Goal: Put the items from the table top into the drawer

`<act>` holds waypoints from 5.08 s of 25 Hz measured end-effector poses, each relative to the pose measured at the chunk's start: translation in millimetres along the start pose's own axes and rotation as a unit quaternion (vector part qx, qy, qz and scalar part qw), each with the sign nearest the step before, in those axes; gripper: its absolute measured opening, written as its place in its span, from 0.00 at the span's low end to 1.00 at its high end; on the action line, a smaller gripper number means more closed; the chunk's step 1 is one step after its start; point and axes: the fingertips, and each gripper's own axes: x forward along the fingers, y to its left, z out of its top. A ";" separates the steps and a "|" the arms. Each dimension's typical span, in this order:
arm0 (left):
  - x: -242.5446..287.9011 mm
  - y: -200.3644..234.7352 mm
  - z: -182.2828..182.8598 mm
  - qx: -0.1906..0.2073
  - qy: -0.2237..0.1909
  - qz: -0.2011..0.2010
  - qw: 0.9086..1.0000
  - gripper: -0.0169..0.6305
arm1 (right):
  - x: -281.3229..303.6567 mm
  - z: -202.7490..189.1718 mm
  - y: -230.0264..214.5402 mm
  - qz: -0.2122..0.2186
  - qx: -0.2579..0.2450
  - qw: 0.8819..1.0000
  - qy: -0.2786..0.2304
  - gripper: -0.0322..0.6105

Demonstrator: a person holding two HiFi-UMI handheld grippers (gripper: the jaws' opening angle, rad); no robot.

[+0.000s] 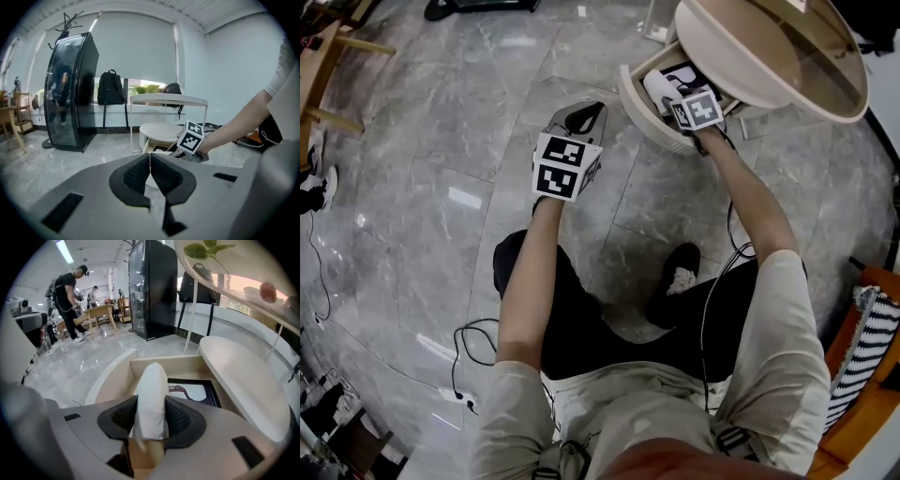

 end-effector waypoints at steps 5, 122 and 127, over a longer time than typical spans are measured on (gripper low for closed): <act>-8.4 8.2 4.7 -0.001 -0.008 0.002 1.000 0.06 | 1.2 0.9 9.8 0.027 0.006 1.000 0.014 0.37; 46.6 -12.5 30.9 -0.053 -0.026 -0.077 0.995 0.06 | -108.3 9.0 -35.7 -0.108 0.017 0.994 -0.017 0.10; 46.2 -6.2 26.8 -0.046 -0.021 -0.072 0.996 0.06 | -109.7 -2.5 -64.3 -0.142 0.086 0.985 -0.036 0.11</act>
